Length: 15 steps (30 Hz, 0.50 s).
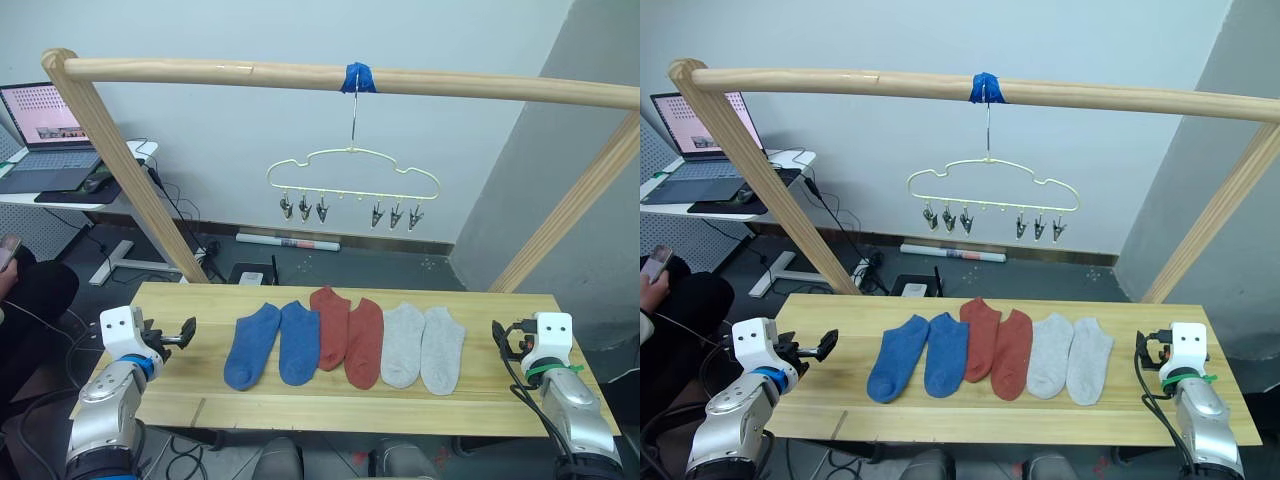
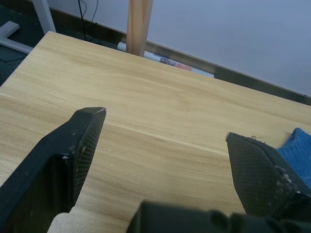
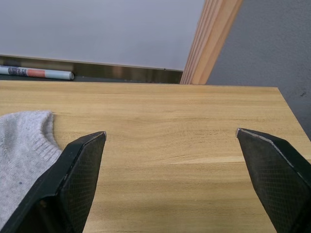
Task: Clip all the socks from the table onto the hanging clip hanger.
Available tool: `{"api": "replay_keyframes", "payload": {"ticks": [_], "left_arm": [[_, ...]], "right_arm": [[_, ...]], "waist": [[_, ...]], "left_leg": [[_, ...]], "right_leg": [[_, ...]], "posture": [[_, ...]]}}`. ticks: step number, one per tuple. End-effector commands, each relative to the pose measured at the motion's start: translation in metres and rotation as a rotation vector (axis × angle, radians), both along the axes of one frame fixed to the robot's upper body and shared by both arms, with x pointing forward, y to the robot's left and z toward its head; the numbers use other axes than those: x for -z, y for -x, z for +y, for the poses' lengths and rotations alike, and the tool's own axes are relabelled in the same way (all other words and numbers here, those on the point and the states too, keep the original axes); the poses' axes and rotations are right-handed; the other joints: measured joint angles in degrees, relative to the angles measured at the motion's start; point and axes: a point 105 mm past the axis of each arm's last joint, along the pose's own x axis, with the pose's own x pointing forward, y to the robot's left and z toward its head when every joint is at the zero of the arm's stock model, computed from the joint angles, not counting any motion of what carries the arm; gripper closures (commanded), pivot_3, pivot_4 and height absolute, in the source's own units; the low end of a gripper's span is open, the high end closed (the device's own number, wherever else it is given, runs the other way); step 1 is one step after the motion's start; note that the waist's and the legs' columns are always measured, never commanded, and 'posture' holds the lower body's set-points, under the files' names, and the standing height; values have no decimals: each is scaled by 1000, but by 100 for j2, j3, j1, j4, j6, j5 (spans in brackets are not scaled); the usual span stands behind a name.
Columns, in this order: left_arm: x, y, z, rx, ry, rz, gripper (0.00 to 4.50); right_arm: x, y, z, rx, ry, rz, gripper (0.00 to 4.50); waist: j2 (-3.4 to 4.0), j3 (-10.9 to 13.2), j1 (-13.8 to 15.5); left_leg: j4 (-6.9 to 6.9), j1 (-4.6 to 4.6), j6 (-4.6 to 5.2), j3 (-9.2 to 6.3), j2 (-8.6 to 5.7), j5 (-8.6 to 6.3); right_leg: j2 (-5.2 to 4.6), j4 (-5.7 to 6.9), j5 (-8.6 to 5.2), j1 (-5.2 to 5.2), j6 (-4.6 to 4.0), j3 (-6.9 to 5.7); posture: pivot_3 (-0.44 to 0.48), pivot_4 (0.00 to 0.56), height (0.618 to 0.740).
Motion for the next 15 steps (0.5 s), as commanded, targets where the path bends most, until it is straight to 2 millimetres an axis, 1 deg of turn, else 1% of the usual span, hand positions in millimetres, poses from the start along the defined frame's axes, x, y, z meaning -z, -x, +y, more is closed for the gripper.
{"api": "replay_keyframes", "payload": {"ticks": [1,3,6,8,9,10,11,12,13,15], "left_arm": [[-19,-10,-1,-13,-37,-84,23],[-27,-18,-5,20,-87,-121,23],[-35,-25,-6,49,-118,-152,23],[-45,-31,-12,64,-110,-200,23],[-49,-31,-11,72,-118,-213,23],[-55,-33,-15,90,-125,-239,23],[-63,-36,-21,113,-116,-267,23],[-69,-36,-21,126,-105,-283,23],[-77,-38,-29,165,-95,-310,23],[-97,-43,-53,272,-53,-368,23]], "right_arm": [[-21,-14,-10,36,12,-69,0],[-28,-21,-18,78,4,-88,0],[-30,-21,-19,95,18,-97,0],[-34,-21,-19,101,26,-107,0],[-35,-19,-15,100,27,-113,0],[-39,-20,-12,82,28,-123,0],[-43,-21,-5,41,37,-133,0],[-46,-21,4,10,44,-140,0],[-51,-24,16,-55,31,-147,0],[-64,-28,54,-275,-14,-157,0]], "waist": [[-1,10,-1],[5,40,-9],[-2,34,3],[-1,35,9],[0,36,11],[0,35,12],[1,36,11],[2,38,10],[4,39,7],[11,51,-18]], "left_leg": [[0,0,0,0,0,0],[2,5,0,2,0,0],[7,4,1,3,-1,1],[5,3,1,1,-1,1],[3,1,0,1,-1,0],[2,-1,0,2,-1,-1],[1,-1,-1,1,-1,-2],[1,-4,-3,0,0,-3],[1,-8,-4,-1,0,-3],[1,-7,-4,-1,1,-4]], "right_leg": [[0,0,0,0,0,0],[0,0,2,4,2,2],[0,1,7,6,8,5],[1,0,7,6,8,2],[0,0,6,4,8,2],[1,-1,6,2,8,3],[0,-1,6,2,8,2],[0,-1,6,1,7,0],[0,-1,6,-3,7,0],[1,0,6,-3,7,-1]], "posture": [[61,99,740],[61,100,740],[59,92,740],[56,95,740],[60,92,740],[60,92,740],[59,98,740],[49,103,740],[49,103,740],[27,110,740]]}}
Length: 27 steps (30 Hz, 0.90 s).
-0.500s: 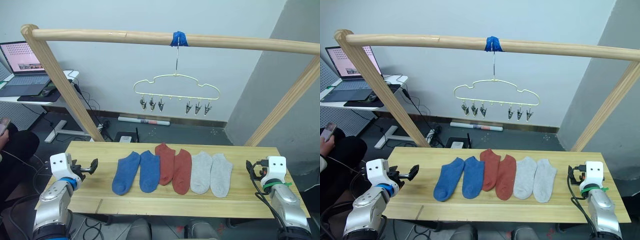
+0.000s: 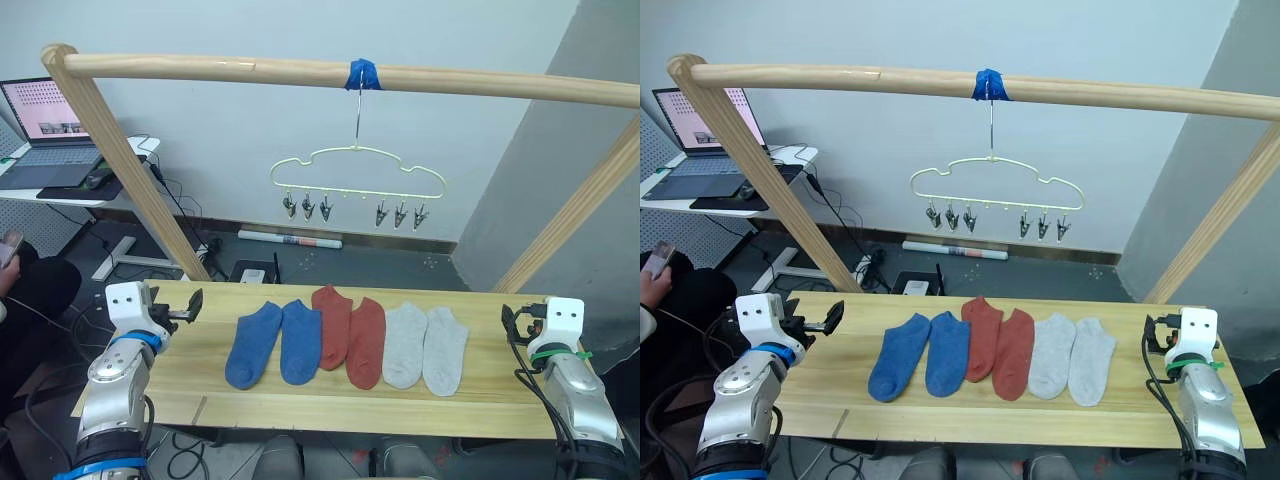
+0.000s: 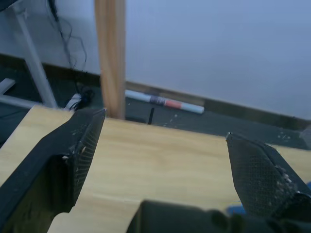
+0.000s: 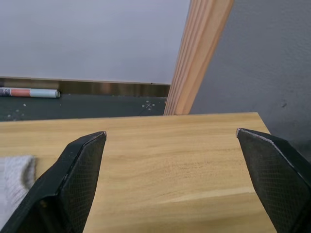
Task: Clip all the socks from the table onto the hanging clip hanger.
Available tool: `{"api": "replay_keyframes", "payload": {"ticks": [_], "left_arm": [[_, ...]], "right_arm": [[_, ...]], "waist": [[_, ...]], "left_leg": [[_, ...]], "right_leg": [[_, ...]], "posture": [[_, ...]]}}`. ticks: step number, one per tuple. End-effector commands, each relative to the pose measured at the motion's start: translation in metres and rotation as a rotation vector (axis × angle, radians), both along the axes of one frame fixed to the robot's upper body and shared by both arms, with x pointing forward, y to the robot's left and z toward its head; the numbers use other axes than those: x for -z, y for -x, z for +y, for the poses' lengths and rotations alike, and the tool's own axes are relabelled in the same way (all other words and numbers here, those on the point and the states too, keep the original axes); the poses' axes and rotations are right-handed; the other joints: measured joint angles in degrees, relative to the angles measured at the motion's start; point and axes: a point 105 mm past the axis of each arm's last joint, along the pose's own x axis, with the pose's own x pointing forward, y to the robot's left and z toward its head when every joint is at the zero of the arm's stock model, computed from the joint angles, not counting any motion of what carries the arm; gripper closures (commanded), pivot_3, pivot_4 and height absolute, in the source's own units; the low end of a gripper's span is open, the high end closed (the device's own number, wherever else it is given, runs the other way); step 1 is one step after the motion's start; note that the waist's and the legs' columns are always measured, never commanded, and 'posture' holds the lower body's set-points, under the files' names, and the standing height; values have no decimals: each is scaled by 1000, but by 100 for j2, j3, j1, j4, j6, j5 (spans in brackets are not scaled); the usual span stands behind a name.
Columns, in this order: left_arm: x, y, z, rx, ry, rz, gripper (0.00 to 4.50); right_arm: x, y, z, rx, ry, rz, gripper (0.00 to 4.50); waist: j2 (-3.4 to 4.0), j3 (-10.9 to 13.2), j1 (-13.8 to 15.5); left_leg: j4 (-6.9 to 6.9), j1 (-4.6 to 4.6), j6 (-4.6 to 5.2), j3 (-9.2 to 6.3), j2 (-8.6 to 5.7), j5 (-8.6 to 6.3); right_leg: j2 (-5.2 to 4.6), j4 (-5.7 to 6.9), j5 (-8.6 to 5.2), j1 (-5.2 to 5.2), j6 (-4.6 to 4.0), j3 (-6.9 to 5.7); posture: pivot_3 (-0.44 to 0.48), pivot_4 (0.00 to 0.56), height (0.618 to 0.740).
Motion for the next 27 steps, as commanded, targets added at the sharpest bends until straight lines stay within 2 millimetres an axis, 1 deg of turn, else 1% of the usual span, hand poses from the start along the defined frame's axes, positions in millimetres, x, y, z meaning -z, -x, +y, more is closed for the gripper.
{"api": "replay_keyframes", "payload": {"ticks": [1,2,3,4,5,7,8,9,10,11,13,16,19,20,21,24,27], "left_arm": [[-52,-15,-42,205,13,-148,23],[-58,-16,-49,241,19,-153,23],[-61,-18,-56,266,20,-156,23],[-63,-19,-60,278,20,-156,23],[-64,-19,-59,281,20,-154,23],[-70,-25,-66,290,34,-170,23],[-72,-25,-63,289,37,-173,23],[-73,-25,-61,289,39,-174,23],[-78,-32,-68,312,41,-194,23],[-86,-43,-82,344,40,-232,192],[-96,-61,-104,398,30,-276,552],[-98,-78,-117,434,20,-281,1478],[-98,-84,-124,465,4,-288,1478],[-98,-85,-126,468,3,-294,1478],[-98,-86,-127,469,4,-299,1478],[-99,-88,-134,478,9,-318,1478],[-101,-90,-138,476,6,-337,1478]], "right_arm": [[-41,-11,67,-389,-45,-73,0],[-46,-8,85,-479,-61,-72,0],[-52,-5,97,-554,-81,-71,0],[-55,-4,104,-594,-94,-67,0],[-56,-2,109,-613,-102,-65,0],[-62,1,122,-690,-141,-51,0],[-63,3,130,-714,-153,-48,0],[-65,5,135,-726,-160,-45,0],[-76,5,152,-807,-186,-67,0],[-92,2,172,-906,-202,-101,0],[-116,-1,204,-1047,-214,-152,0],[-131,-10,230,-1100,-244,-195,0],[-136,-14,240,-1110,-258,-206,0],[-137,-17,243,-1107,-257,-213,0],[-138,-18,244,-1104,-256,-218,0],[-143,-23,253,-1109,-250,-242,0],[-147,-28,255,-1100,-253,-254,0]], "waist": [[8,16,-22],[12,25,-22],[15,27,-20],[14,27,-20],[14,27,-21],[11,31,-22],[2,55,-22],[-4,75,-25],[-8,94,-28],[-8,129,-31],[-8,194,-31],[-18,210,-38],[-25,207,-33],[-25,206,-30],[-26,207,-24],[-25,209,-15],[-25,212,-13]], "left_leg": [[0,1,0,1,0,0],[2,2,0,2,0,0],[3,2,0,1,-1,1],[6,5,0,0,-1,1],[7,13,0,-3,0,1],[8,14,0,-3,0,1],[8,13,1,-4,-1,1],[8,11,1,-4,-1,1],[7,9,1,-6,0,1],[8,8,0,-6,2,1],[19,2,2,-11,2,5],[42,-14,14,-18,1,14],[43,-34,14,-17,0,10],[44,-45,10,-15,-1,7],[46,-67,8,-14,0,5],[64,-165,2,-20,6,9],[90,-181,6,-18,8,6]], "right_leg": [[0,0,0,0,1,2],[0,0,0,1,1,3],[1,0,0,2,2,3],[1,1,1,6,3,3],[3,1,1,16,4,-1],[4,-1,1,18,4,0],[4,-2,0,17,4,0],[4,-2,0,15,4,-1],[4,-2,0,12,4,-2],[6,-2,0,11,4,-2],[11,8,8,3,5,-4],[14,6,27,2,17,-9],[11,-10,29,-4,22,-9],[8,-10,37,-13,7,-10],[5,-7,37,-32,7,-16],[6,27,37,-137,7,-37],[6,63,29,-151,16,-43]], "posture": [[21,111,740],[15,112,740],[15,112,740],[15,112,740],[7,117,740],[7,117,740],[-16,127,740],[-16,127,740],[-30,134,740],[-30,134,740],[-32,138,740],[-34,139,740],[-31,139,740],[-31,139,740],[-32,138,740],[-31,138,740],[-36,141,740]]}}
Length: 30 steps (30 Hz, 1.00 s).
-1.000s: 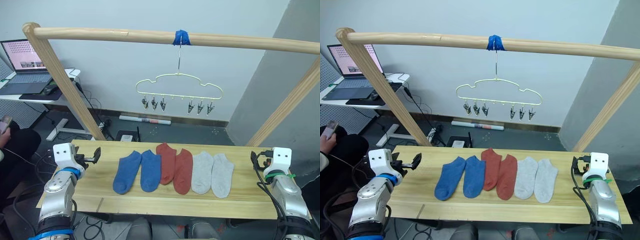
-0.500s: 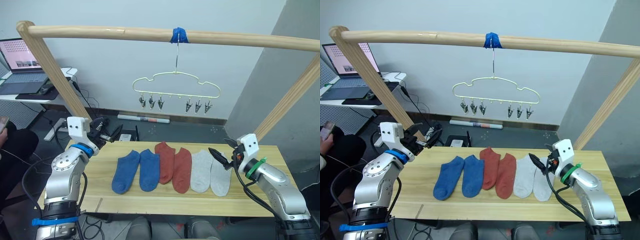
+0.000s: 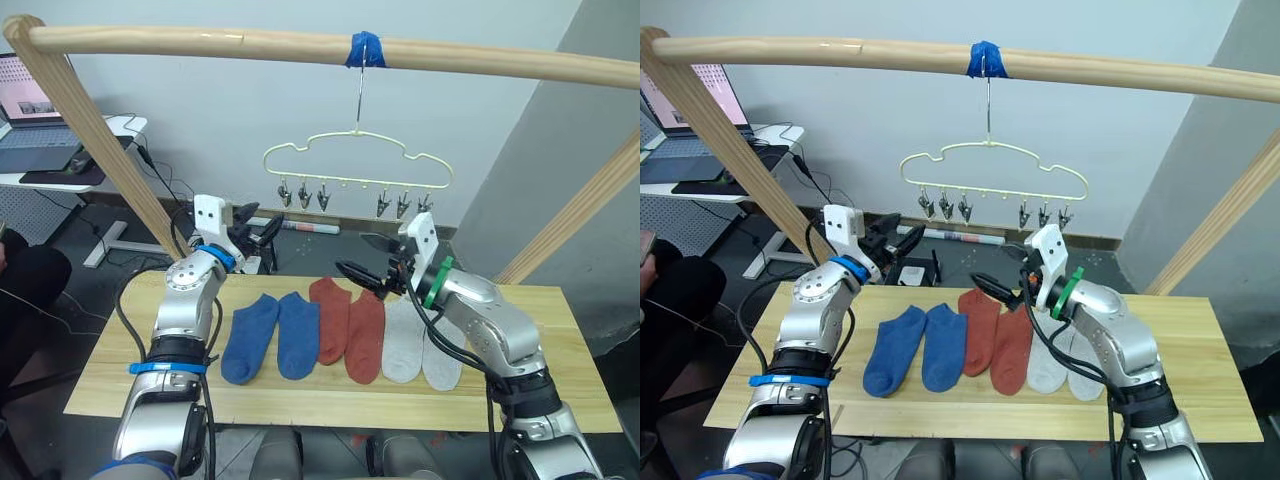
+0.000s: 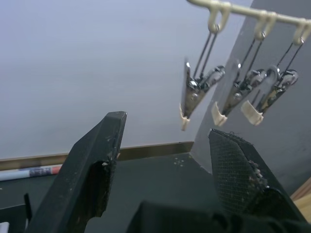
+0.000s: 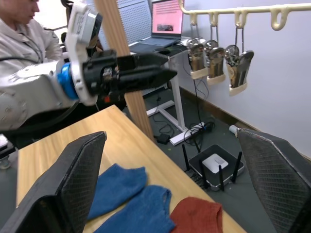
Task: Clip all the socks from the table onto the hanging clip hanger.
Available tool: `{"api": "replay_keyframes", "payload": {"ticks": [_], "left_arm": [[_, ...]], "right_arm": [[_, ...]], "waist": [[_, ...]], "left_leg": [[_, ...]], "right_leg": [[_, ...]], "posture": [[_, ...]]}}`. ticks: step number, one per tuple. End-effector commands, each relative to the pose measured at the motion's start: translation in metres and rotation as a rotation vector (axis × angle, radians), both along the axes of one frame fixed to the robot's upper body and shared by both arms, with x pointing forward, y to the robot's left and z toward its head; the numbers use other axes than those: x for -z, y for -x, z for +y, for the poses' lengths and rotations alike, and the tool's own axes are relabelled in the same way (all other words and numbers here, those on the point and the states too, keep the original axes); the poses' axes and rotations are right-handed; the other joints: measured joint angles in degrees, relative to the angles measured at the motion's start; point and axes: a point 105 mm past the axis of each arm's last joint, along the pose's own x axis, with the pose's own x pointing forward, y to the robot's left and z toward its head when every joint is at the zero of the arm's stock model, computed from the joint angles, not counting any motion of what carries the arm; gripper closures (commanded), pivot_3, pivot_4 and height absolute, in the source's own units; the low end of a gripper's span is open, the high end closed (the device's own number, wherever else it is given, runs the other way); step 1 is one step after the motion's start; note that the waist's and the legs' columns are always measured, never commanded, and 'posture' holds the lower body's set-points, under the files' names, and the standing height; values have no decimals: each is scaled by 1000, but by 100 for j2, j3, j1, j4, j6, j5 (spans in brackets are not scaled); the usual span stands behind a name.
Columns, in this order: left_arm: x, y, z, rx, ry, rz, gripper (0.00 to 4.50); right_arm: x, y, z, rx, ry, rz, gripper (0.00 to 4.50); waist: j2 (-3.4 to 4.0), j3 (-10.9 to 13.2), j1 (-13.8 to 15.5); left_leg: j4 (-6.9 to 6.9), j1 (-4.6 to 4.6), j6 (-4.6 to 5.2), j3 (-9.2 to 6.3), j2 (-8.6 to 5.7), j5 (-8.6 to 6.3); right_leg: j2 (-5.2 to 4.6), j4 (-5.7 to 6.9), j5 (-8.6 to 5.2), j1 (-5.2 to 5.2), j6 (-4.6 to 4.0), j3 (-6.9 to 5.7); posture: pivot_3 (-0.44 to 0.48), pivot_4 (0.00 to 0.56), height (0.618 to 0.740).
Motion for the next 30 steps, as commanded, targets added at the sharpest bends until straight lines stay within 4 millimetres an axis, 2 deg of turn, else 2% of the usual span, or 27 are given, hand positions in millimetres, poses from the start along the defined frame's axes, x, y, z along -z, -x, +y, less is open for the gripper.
{"api": "replay_keyframes", "payload": {"ticks": [1,11,16,30], "left_arm": [[-24,-3,-6,5,-10,-101,1478],[-32,-13,-15,-71,27,-168,1478],[-29,-17,-22,-71,39,-160,1478],[-33,-27,-20,-109,46,-177,1478]], "right_arm": [[-15,-2,2,4,-17,-67,0],[-26,-8,4,27,-29,-103,0],[-30,-8,2,31,-34,-110,0],[-35,-7,0,37,-37,-122,0]], "waist": [[0,2,-4],[1,4,-23],[1,4,-27],[0,5,-105]], "left_leg": [[4,1,1,0,-1,-1],[27,16,10,1,-7,8],[25,16,10,1,-6,7],[25,15,10,1,-7,7]], "right_leg": [[0,7,0,1,0,1],[1,27,8,14,2,4],[1,26,12,15,-6,4],[1,26,12,15,-5,3]], "posture": [[-36,141,740],[-44,138,740],[-57,140,740],[-78,141,740]]}}
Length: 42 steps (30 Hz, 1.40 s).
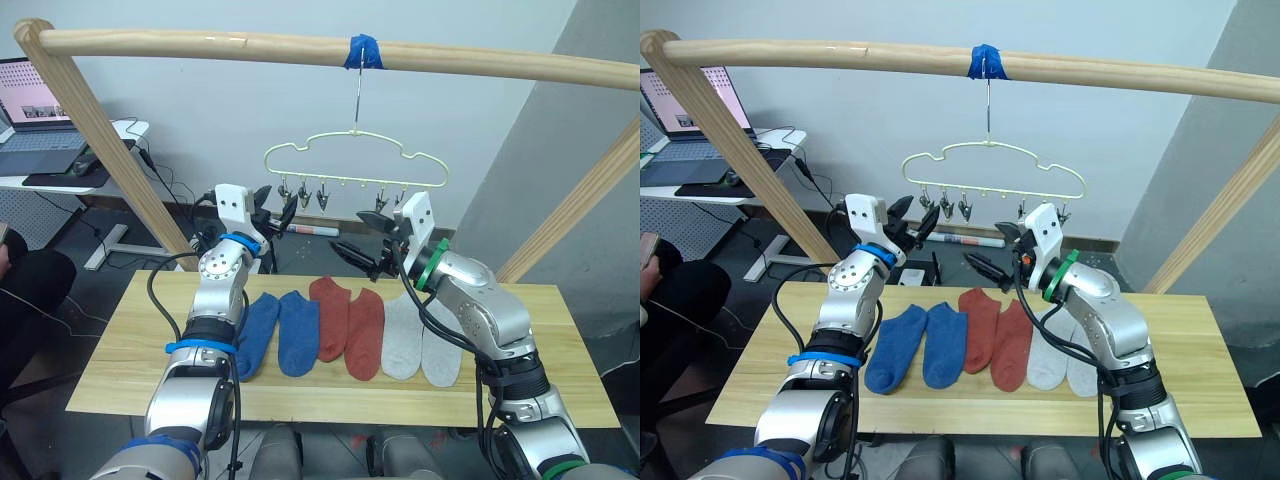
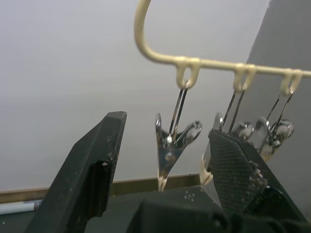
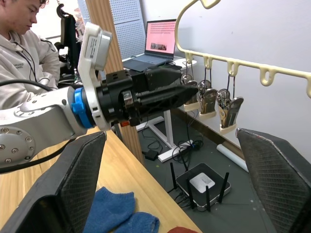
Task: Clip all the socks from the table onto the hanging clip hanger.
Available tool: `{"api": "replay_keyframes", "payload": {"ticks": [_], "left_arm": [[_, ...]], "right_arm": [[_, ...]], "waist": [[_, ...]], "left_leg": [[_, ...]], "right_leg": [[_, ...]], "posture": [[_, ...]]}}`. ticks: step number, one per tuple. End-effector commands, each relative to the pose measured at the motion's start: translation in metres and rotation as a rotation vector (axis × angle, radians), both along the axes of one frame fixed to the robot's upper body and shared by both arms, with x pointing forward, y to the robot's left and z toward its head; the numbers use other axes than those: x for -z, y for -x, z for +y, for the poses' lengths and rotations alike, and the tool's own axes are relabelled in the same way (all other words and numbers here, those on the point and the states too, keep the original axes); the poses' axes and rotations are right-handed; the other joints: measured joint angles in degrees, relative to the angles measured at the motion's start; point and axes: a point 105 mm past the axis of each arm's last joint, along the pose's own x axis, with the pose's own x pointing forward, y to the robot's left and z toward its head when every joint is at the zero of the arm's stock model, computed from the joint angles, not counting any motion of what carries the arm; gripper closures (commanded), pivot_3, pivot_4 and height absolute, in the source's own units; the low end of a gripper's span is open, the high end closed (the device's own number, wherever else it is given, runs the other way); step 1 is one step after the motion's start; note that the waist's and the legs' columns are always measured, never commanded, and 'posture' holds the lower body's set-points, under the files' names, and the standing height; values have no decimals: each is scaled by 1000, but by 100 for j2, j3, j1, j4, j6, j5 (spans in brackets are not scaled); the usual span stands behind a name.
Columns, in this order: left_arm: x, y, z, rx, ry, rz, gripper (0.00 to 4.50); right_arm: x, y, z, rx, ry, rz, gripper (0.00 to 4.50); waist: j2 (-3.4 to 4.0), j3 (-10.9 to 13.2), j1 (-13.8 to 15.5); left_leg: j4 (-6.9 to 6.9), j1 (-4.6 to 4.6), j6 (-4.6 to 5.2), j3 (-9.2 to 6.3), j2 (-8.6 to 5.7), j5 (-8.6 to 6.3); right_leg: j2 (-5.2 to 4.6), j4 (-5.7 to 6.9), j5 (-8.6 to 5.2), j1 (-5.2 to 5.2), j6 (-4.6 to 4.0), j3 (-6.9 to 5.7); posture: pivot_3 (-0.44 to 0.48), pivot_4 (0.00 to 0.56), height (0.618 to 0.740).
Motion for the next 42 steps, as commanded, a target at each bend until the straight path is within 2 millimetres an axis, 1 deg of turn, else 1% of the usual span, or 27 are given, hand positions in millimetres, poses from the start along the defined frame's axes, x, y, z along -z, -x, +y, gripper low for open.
{"api": "replay_keyframes", "payload": {"ticks": [1,12,15,20,21,25,26,28,29,31,32,34,35,37,39,42], "left_arm": [[-17,-3,-1,-11,5,-61,1478],[-23,-8,3,-28,15,-75,1478],[-25,-9,1,-19,21,-81,2014],[-26,-8,-1,0,30,-82,3421],[-26,-8,-1,1,33,-83,3647],[-32,-7,-1,2,25,-106,4340],[-33,-6,0,1,17,-113,4441],[-35,-6,1,0,8,-118,4491],[-34,-5,2,-3,-11,-115,4491],[-33,-5,3,-7,-34,-110,4491],[-31,-4,4,-4,-36,-99,4491],[-29,-2,6,12,-47,-70,4491],[-28,0,7,19,-53,-60,4491],[-28,2,9,26,-53,-50,4491],[-28,4,9,28,-41,-41,4491],[-24,6,9,29,-38,-23,4491]], "right_arm": [[-20,3,-1,-1,-28,-70,0],[-23,3,-1,3,-31,-72,0],[-23,3,-1,4,-31,-73,0],[-21,2,-2,12,-33,-65,0],[-20,2,-3,16,-33,-61,0],[-15,3,-5,29,-32,-46,0],[-12,3,-7,40,-30,-37,0],[-9,3,-10,52,-28,-29,0],[1,1,-18,97,-1,-8,0],[12,-1,-29,152,34,17,0],[22,-2,-39,195,69,41,0],[67,-1,-81,349,215,141,0],[91,3,-102,405,297,190,0],[114,7,-127,475,365,242,0],[128,7,-141,519,397,272,0],[145,7,-151,532,449,302,0]], "waist": [[0,0,-24],[0,1,-64],[0,1,-66],[0,1,-66],[0,1,-66],[0,1,-66],[0,1,-65],[0,1,-64],[0,2,-63],[-1,2,-58],[-2,6,-56],[-5,10,-24],[-6,11,0],[-6,17,26],[1,40,11],[17,63,-73]], "left_leg": [[0,0,0,0,0,0],[0,0,0,0,0,0],[-1,0,0,-1,0,0],[-1,0,0,-1,0,0],[-1,0,0,-1,0,0],[0,0,0,-1,0,0],[0,0,0,0,0,0],[-1,0,0,-1,0,0],[-1,0,0,-1,0,0],[-1,0,0,-1,0,0],[-1,0,0,-1,0,0],[-1,0,0,-1,0,0],[-1,0,0,-2,-1,0],[-2,0,0,1,-2,0],[-2,3,0,3,-1,0],[-1,15,1,6,0,1]], "right_leg": [[0,0,0,0,0,-1],[0,0,0,0,0,-1],[0,1,0,0,0,-1],[0,1,0,0,0,-1],[0,1,0,0,0,-1],[0,1,0,0,0,-1],[0,1,0,0,0,-1],[0,0,0,0,0,-1],[0,0,0,1,0,-1],[0,0,0,1,0,0],[0,0,0,1,0,-1],[0,-1,0,3,0,-1],[-1,-3,-1,7,2,-2],[-2,-8,-2,8,4,-1],[-2,-4,-2,7,3,2],[2,5,-10,9,18,10]], "posture": [[-79,142,740],[-82,141,740],[-83,141,740],[-84,141,740],[-84,141,740],[-81,143,740],[-81,143,740],[-73,145,740],[-68,147,740],[-61,149,740],[-53,151,740],[-39,157,740],[-34,160,740],[-32,161,740],[-29,162,740],[-22,163,740]]}}
